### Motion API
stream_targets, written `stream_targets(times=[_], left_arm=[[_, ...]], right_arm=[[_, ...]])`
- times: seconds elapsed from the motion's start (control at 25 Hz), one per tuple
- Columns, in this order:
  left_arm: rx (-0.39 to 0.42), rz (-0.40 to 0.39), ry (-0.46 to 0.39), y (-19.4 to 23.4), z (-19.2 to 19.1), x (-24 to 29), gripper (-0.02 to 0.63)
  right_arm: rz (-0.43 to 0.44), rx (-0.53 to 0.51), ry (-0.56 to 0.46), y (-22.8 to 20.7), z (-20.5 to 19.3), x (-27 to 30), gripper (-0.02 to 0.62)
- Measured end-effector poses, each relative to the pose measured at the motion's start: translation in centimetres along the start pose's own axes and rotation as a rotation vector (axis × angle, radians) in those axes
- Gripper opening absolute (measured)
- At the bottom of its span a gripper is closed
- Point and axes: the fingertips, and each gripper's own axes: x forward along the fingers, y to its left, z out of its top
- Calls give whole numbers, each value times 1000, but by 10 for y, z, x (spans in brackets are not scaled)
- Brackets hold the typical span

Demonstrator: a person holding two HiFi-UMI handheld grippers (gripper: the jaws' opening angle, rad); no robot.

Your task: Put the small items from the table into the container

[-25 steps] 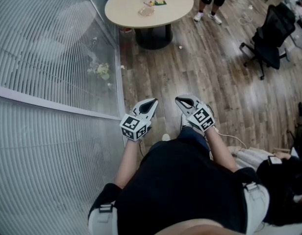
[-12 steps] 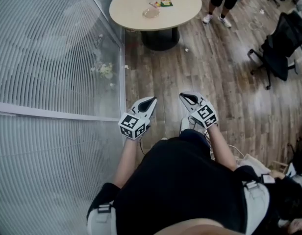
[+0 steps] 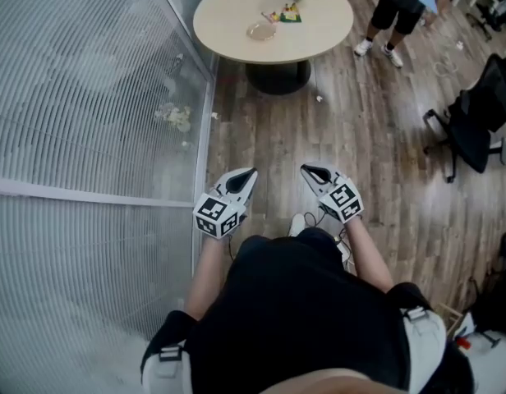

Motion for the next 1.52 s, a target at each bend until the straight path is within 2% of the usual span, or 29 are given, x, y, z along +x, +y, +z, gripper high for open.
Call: stream_targets(times=[0.16,0.48,0.96,1.2,1.52], left_arm=[[-3,16,-2,1,0,19,0],[-33,8,6,19,2,36,0],[2,-136,-5,110,43,80,0],[-5,-200,17,154,45,91,0],[-17,-225,23,199,45,100,0]], right_arm=[[42,-24,-5,-13,5,9,25],[48,-17,9,-31,14,27,25],[-71,4,22,-72,48,99,25],[-134,18,38,-85,60,133,25],[-150,38,68,-90,56,170,25]])
